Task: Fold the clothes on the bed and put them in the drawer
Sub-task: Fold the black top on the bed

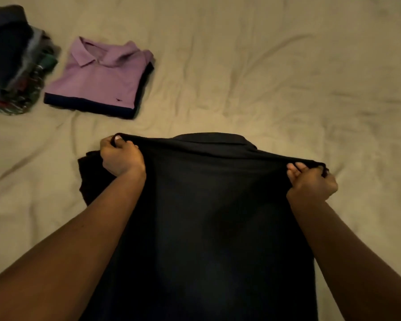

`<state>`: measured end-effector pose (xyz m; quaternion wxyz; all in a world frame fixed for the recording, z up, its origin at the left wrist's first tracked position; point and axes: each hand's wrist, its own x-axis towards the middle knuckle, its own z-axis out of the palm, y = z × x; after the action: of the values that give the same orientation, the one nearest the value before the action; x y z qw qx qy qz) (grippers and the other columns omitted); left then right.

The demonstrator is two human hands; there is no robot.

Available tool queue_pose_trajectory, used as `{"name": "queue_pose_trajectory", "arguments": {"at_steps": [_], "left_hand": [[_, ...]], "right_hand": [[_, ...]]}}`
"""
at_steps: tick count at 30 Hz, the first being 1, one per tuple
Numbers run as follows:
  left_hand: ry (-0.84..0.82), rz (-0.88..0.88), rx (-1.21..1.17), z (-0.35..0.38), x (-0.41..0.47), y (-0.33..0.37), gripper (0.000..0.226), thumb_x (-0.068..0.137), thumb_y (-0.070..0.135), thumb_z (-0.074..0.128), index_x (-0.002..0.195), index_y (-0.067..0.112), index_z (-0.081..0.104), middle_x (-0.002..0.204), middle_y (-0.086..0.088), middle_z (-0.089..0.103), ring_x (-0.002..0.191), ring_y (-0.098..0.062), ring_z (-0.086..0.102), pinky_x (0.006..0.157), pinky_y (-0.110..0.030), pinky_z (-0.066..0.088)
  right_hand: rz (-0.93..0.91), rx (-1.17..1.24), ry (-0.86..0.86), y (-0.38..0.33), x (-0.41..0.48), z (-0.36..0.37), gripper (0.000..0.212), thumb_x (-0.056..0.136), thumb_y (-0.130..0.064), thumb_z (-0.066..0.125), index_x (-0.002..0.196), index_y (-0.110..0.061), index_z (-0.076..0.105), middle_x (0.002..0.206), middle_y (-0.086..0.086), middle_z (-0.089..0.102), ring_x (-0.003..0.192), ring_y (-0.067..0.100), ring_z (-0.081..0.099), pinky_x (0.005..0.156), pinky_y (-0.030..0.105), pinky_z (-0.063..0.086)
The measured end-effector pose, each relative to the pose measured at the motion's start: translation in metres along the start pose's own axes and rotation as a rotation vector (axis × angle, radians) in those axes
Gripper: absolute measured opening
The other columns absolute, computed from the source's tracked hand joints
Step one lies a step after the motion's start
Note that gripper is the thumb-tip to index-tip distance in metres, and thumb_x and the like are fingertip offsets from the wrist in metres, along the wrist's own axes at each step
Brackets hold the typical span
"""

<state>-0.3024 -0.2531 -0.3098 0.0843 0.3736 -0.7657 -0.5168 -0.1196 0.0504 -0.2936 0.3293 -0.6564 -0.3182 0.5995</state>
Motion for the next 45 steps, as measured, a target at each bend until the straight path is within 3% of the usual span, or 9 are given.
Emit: {"name": "queue_pose_trajectory", "arguments": {"at_steps": [5, 11, 14, 17, 19, 24, 34, 41, 45], "left_hand": [[0.042, 0.121, 0.105, 0.039, 0.037, 0.002, 0.023, 0.1, 0.03, 0.048, 0.11, 0.019, 0.065, 0.104, -0.005, 0.075, 0.096, -0.022, 0.072, 0.093, -0.034, 0.054], [-0.059, 0.359, 0.109, 0.083, 0.065, 0.031, 0.01, 0.099, 0.023, 0.047, 0.094, 0.019, 0.055, 0.067, 0.014, 0.062, 0.056, 0.001, 0.065, 0.079, -0.032, 0.058], [-0.088, 0.37, 0.142, 0.091, 0.066, 0.024, 0.028, 0.096, 0.029, 0.047, 0.108, 0.012, 0.065, 0.09, 0.002, 0.075, 0.088, -0.021, 0.073, 0.09, -0.029, 0.051], [-0.125, 0.442, 0.161, 0.086, 0.051, 0.023, 0.035, 0.098, 0.028, 0.054, 0.129, 0.013, 0.06, 0.095, 0.01, 0.067, 0.097, -0.016, 0.067, 0.089, -0.023, 0.042], [-0.203, 0.548, 0.214, 0.075, 0.038, 0.026, 0.051, 0.098, 0.032, 0.056, 0.145, 0.013, 0.049, 0.092, 0.011, 0.062, 0.089, -0.011, 0.064, 0.088, -0.021, 0.043], [-0.471, 0.812, 0.444, 0.019, -0.029, -0.004, 0.065, 0.101, 0.041, 0.05, 0.158, 0.016, 0.033, 0.162, -0.009, 0.034, 0.15, -0.023, 0.033, 0.125, -0.041, 0.021], [-0.443, 0.703, 1.028, -0.199, -0.102, -0.168, 0.075, 0.098, 0.059, 0.033, 0.164, 0.027, 0.016, 0.173, 0.0, 0.008, 0.159, -0.024, 0.003, 0.124, -0.063, 0.008], [-0.355, 0.629, 0.977, -0.205, -0.106, -0.159, 0.069, 0.103, 0.055, 0.031, 0.162, 0.021, 0.024, 0.172, -0.01, 0.006, 0.159, -0.028, 0.001, 0.123, -0.066, 0.004], [-0.495, 0.852, 0.911, -0.248, -0.195, -0.174, 0.065, 0.102, 0.054, 0.037, 0.158, 0.022, 0.035, 0.172, -0.009, 0.01, 0.159, -0.028, 0.003, 0.125, -0.059, 0.002]], "right_hand": [[-0.239, -0.095, 0.07, -0.004, 0.022, 0.051, 0.015, 0.109, -0.015, 0.037, 0.108, -0.012, 0.052, 0.063, 0.007, 0.064, 0.046, 0.016, 0.066, 0.047, 0.028, 0.051], [-0.393, -0.143, 0.046, -0.027, 0.047, 0.103, 0.014, 0.108, -0.014, 0.039, 0.103, -0.013, 0.052, 0.064, 0.009, 0.065, 0.047, 0.019, 0.066, 0.047, 0.029, 0.051], [-0.505, -0.34, -0.029, -0.004, 0.059, 0.104, 0.009, 0.104, -0.016, 0.048, 0.109, -0.013, 0.055, 0.07, 0.004, 0.07, 0.057, 0.017, 0.07, 0.064, 0.034, 0.059], [-0.69, -0.622, -0.144, 0.009, 0.05, 0.097, 0.039, 0.097, -0.029, 0.058, 0.134, -0.02, 0.053, 0.077, -0.009, 0.067, 0.072, 0.004, 0.065, 0.075, 0.006, 0.042], [-0.782, -0.715, -0.262, 0.011, 0.032, 0.088, 0.06, 0.096, -0.032, 0.057, 0.151, -0.019, 0.04, 0.096, -0.007, 0.068, 0.079, -0.002, 0.062, 0.084, 0.01, 0.046], [-0.976, -0.961, -0.411, 0.054, -0.047, 0.019, 0.07, 0.102, -0.037, 0.051, 0.162, -0.014, 0.021, 0.165, 0.005, 0.029, 0.152, 0.02, 0.026, 0.126, 0.044, 0.018], [-0.924, -1.555, -0.313, 0.134, -0.085, -0.219, 0.069, 0.1, -0.056, 0.035, 0.162, -0.029, 0.022, 0.171, -0.001, 0.012, 0.158, 0.026, 0.004, 0.124, 0.058, 0.009], [-0.865, -1.493, -0.173, 0.099, -0.062, -0.24, 0.066, 0.103, -0.053, 0.033, 0.162, -0.026, 0.021, 0.17, 0.009, 0.016, 0.158, 0.031, 0.006, 0.123, 0.062, 0.008], [-1.024, -1.375, -0.18, 0.132, -0.154, -0.3, 0.061, 0.103, -0.043, 0.047, 0.158, -0.018, 0.035, 0.167, 0.01, 0.026, 0.157, 0.031, 0.013, 0.123, 0.059, 0.014]]}}
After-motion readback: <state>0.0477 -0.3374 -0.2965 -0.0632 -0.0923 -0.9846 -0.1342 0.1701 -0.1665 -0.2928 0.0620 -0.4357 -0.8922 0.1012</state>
